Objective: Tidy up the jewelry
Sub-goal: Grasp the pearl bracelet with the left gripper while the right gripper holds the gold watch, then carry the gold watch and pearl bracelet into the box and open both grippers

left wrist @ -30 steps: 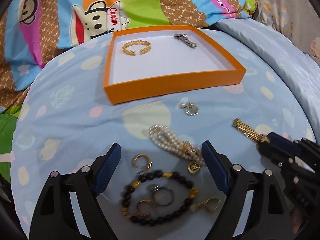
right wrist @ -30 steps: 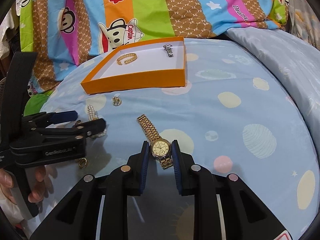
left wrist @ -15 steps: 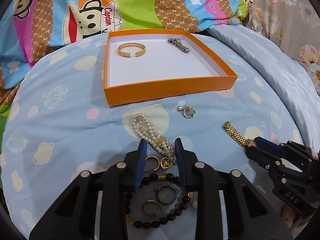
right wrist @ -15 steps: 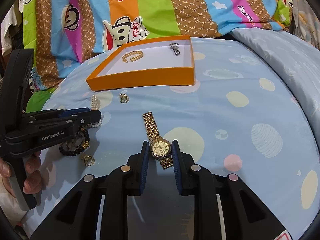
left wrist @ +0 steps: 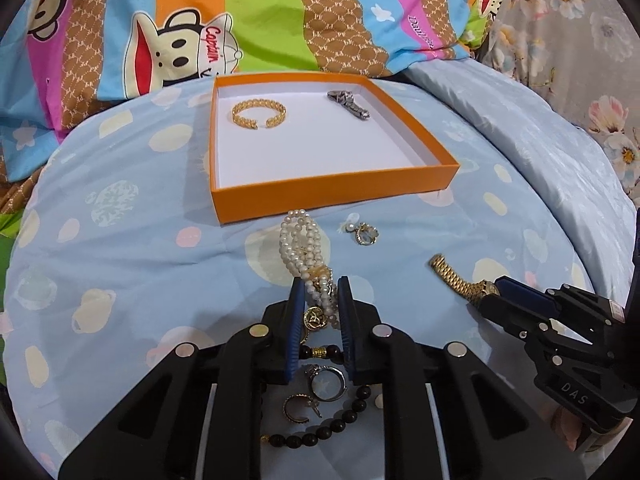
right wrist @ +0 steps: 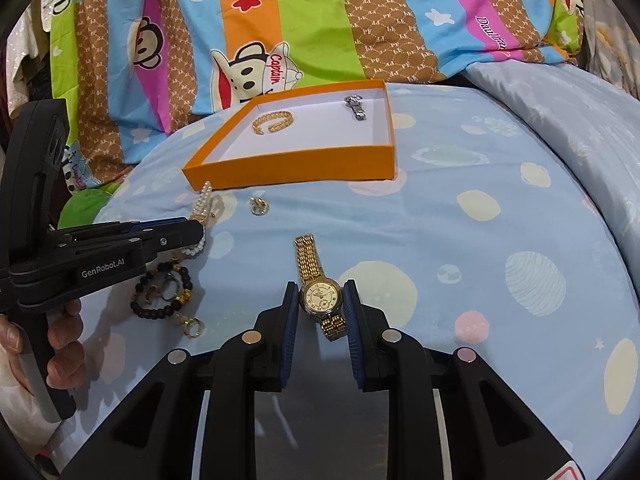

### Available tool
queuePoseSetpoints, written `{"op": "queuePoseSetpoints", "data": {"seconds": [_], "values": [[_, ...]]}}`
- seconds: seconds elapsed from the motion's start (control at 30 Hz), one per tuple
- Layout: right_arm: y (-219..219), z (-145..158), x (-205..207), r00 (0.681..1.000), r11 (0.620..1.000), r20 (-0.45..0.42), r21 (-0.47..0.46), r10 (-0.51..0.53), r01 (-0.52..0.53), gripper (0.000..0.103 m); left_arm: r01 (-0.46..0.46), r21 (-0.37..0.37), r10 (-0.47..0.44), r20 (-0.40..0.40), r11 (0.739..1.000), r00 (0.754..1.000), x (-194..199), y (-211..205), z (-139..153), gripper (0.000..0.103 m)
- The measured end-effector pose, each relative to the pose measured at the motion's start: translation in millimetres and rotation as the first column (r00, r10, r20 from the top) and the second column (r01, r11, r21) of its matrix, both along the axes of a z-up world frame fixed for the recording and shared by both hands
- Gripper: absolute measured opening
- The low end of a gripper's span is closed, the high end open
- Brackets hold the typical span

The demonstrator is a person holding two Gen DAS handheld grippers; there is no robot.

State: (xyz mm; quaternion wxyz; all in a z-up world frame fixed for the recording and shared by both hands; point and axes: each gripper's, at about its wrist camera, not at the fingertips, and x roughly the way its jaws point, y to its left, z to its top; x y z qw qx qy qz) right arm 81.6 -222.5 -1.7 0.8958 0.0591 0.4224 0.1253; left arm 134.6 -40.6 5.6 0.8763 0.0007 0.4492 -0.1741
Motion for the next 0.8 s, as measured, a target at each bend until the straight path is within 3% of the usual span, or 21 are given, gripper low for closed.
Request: {"op": "queuePoseSetpoints", "data": {"seconds": [0.47,0.67,0.8], "values": [[-5.8,54.2,8.1,0.993,0.999,0.119,-0.011,-0.028,0.030,0.021,-0.014,0.000,0.014,0.088,1.000,0.996,-3.9,17.3,45.5,0.016],[-11.0,94.6,48.5,0.977,0.998,0.207,-0.016,-0.049,0.053,0.021,-0.024,-0.004,0.024,0.120,1.000,0.993,32.5,17.2,63.0,0.016],[-8.0,105.0,91.1,0.974,0.999,0.221,0.005,-0.053,0.053,0.021,-0.035,0.005,0.034,0.138,0.999,0.990,64.1,7.8,64.1,0.016]]}}
